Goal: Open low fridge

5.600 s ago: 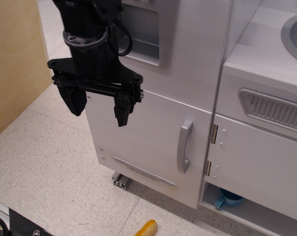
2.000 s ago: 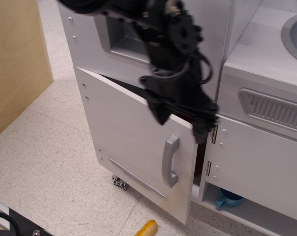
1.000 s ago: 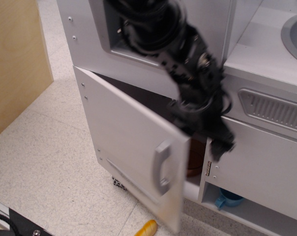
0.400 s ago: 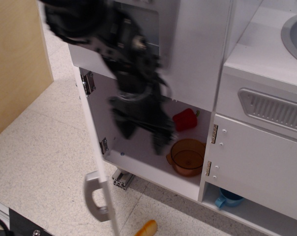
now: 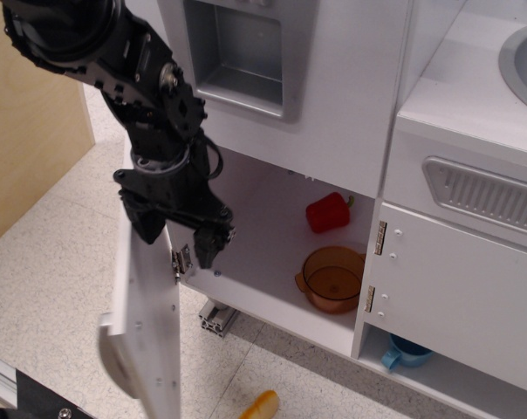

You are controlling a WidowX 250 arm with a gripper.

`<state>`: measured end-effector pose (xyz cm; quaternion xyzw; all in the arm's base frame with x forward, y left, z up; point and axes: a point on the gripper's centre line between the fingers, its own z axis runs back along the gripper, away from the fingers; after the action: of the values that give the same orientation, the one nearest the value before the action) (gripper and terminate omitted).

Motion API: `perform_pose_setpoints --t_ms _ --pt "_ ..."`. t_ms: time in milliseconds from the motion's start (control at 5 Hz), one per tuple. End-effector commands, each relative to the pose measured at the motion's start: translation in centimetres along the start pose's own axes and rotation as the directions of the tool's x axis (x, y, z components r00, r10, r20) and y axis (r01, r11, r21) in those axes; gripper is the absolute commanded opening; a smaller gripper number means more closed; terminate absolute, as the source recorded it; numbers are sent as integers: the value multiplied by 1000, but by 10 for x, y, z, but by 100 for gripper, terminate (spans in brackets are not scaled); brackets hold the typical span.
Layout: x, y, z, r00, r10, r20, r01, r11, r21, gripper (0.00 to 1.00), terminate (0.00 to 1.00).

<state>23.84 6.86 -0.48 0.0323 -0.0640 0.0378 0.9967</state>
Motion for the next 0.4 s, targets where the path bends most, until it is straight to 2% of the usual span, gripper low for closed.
perform_pose_setpoints --t_ms 0,200 --pt "-14 36 0 996 -31 86 22 995 100 100 0" --pt "-12 52 0 995 -14 97 1 991 137 100 0"
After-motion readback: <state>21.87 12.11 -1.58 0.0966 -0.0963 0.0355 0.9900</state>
